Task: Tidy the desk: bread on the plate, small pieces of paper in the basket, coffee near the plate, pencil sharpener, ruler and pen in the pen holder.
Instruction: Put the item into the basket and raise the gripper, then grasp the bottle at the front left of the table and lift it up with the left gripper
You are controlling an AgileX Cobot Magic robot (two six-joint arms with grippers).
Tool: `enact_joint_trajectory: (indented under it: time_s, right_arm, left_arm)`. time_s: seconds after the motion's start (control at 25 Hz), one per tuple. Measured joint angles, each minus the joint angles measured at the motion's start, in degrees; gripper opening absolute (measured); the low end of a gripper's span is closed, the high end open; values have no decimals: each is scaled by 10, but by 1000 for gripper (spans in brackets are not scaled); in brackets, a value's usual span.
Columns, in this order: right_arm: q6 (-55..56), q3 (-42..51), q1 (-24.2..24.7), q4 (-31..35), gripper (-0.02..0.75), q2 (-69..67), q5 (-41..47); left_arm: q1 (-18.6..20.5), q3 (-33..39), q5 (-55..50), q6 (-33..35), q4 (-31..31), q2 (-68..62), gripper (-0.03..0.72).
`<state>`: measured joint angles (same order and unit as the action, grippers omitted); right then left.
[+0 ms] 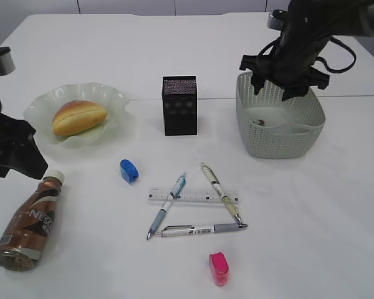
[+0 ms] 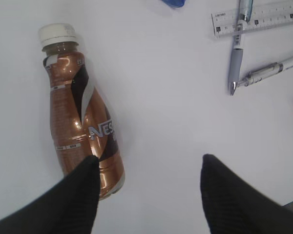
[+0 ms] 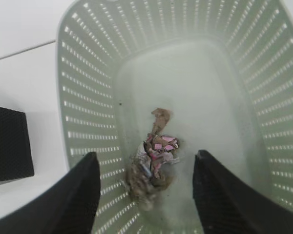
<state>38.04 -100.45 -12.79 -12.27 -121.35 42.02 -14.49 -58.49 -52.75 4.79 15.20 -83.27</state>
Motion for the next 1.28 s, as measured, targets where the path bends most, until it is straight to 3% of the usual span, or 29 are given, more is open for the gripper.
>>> enact_joint_trajectory:
  time_s: [0.32,0.48,0.64,1.0,1.28]
  right_arm:
    - [-181,-36,0,117,450,33,136]
    - [-232,-35,-5,131,450,70,217]
    - [-245,-6,-17,132,450,113,233]
    - [-288,115,-102,136,452,193,252]
    - [-362,188,-106,181,452,231,278]
  left_arm:
    - [0,0,-1,0,0,0,475]
    - [0,0,6,0,0,0,475]
    - [0,0,16,0,0,0,475]
    - [0,0,39,0,-9,0,475]
    - [0,0,43,0,-27,0,468]
